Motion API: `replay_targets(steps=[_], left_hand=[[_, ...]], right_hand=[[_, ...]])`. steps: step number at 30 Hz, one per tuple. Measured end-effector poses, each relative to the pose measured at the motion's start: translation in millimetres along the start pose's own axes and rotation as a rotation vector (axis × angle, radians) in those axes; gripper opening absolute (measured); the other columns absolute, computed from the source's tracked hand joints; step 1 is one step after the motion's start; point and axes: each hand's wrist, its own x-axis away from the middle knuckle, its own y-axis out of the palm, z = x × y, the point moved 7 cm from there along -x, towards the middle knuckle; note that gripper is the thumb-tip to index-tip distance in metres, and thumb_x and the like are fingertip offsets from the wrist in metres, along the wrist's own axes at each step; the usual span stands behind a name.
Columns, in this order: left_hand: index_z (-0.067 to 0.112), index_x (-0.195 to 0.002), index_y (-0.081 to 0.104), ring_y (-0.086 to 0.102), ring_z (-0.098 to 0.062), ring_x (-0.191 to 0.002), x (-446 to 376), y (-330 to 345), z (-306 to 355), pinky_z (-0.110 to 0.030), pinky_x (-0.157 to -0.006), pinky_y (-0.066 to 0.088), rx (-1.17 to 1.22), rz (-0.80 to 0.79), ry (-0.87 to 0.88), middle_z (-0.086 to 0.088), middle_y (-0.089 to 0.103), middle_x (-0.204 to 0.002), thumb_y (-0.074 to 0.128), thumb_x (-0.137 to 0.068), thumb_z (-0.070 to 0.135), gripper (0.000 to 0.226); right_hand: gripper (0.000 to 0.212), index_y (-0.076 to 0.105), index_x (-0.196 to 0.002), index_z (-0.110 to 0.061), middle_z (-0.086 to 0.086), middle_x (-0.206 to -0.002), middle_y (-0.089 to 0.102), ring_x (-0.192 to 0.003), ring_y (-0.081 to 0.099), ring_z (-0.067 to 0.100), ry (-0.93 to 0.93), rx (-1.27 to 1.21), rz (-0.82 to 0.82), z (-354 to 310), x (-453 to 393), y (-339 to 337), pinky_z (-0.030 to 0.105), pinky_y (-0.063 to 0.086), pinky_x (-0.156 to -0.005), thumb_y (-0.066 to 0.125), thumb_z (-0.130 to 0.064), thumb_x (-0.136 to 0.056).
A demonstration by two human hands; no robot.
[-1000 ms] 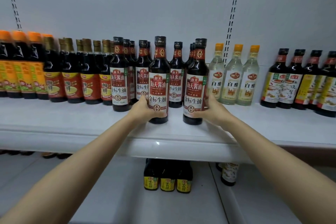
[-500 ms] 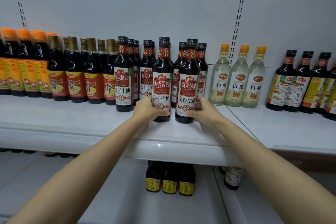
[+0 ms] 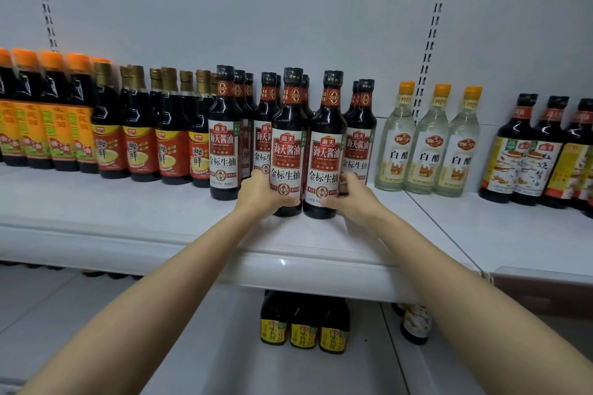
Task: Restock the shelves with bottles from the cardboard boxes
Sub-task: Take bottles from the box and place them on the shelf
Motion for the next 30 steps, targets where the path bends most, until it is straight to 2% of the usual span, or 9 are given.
replay_targets(steps=[6, 11, 15, 17, 22, 26, 30], left_hand=[[0.008, -0.108, 0.056, 0.061, -0.023, -0.100, -6.2, -5.5, -9.0, -0.042, -0.085, 0.054, -0.068, 0.051, -0.023, -0.004, 0.065, -0.105, 0.085, -0.063, 0.041, 0.064], [0.002, -0.118, 0.044, 0.059, -0.027, -0.106, -11.0, -15.5, -14.8, -0.039, -0.085, 0.051, -0.057, 0.113, -0.047, -0.007, 0.060, -0.111, 0.086, -0.064, 0.037, 0.076], [0.010, -0.104, 0.060, 0.064, -0.019, -0.093, -18.1, -20.2, -21.5, -0.034, -0.078, 0.054, -0.074, 0.087, -0.024, 0.002, 0.066, -0.096, 0.086, -0.064, 0.037, 0.055], [0.010, -0.104, 0.060, 0.062, -0.021, -0.093, -19.5, -23.8, -22.9, -0.033, -0.075, 0.051, -0.108, 0.116, -0.016, 0.001, 0.065, -0.098, 0.084, -0.067, 0.036, 0.050], [0.010, -0.099, 0.062, 0.062, -0.025, -0.090, -21.9, -31.3, -20.4, -0.033, -0.067, 0.047, -0.295, 0.162, -0.008, -0.003, 0.068, -0.096, 0.077, -0.071, 0.049, 0.051], [0.009, -0.097, 0.062, 0.061, -0.027, -0.091, -24.1, -35.2, -15.2, -0.032, -0.064, 0.042, -0.403, 0.180, 0.030, -0.005, 0.066, -0.095, 0.073, -0.077, 0.047, 0.044], [0.012, -0.084, 0.058, 0.061, -0.027, -0.087, -27.8, -35.0, -17.5, -0.032, -0.064, 0.044, -0.402, 0.173, 0.048, -0.006, 0.066, -0.091, 0.073, -0.078, 0.045, 0.036]], right_hand=[[0.058, 0.038, -0.134, -0.011, 0.004, -0.135, 0.053, -0.124, 0.050, 0.021, -0.014, 0.033, 0.010, -5.8, -7.5, 9.1, 0.043, 0.043, -0.105, 0.069, -0.010, -0.085], [0.061, 0.034, -0.140, -0.013, 0.003, -0.137, 0.052, -0.125, 0.050, 0.021, -0.018, 0.065, 0.013, -11.1, -14.8, 20.3, 0.037, 0.042, -0.105, 0.067, -0.013, -0.088], [0.055, 0.037, -0.136, -0.010, 0.005, -0.138, 0.051, -0.125, 0.049, 0.022, -0.013, 0.109, 0.013, -14.7, -22.6, 30.6, 0.036, 0.041, -0.104, 0.066, -0.016, -0.089], [0.055, 0.038, -0.136, -0.010, 0.005, -0.139, 0.051, -0.126, 0.049, 0.023, -0.010, 0.123, 0.011, -16.7, -27.1, 35.8, 0.036, 0.040, -0.105, 0.066, -0.017, -0.089], [0.052, 0.037, -0.135, -0.010, 0.006, -0.139, 0.050, -0.126, 0.048, 0.024, -0.007, 0.178, 0.006, -23.5, -34.0, 45.8, 0.035, 0.039, -0.101, 0.063, -0.019, -0.091], [0.053, 0.036, -0.136, -0.009, 0.007, -0.137, 0.052, -0.123, 0.051, 0.026, -0.004, 0.202, 0.009, -23.5, -37.7, 51.4, 0.039, 0.042, -0.102, 0.062, -0.022, -0.092], [0.059, 0.035, -0.139, -0.008, 0.010, -0.137, 0.050, -0.122, 0.050, 0.028, -0.014, 0.265, 0.011, -26.0, -40.0, 53.9, 0.043, 0.043, -0.103, 0.062, -0.026, -0.091]])
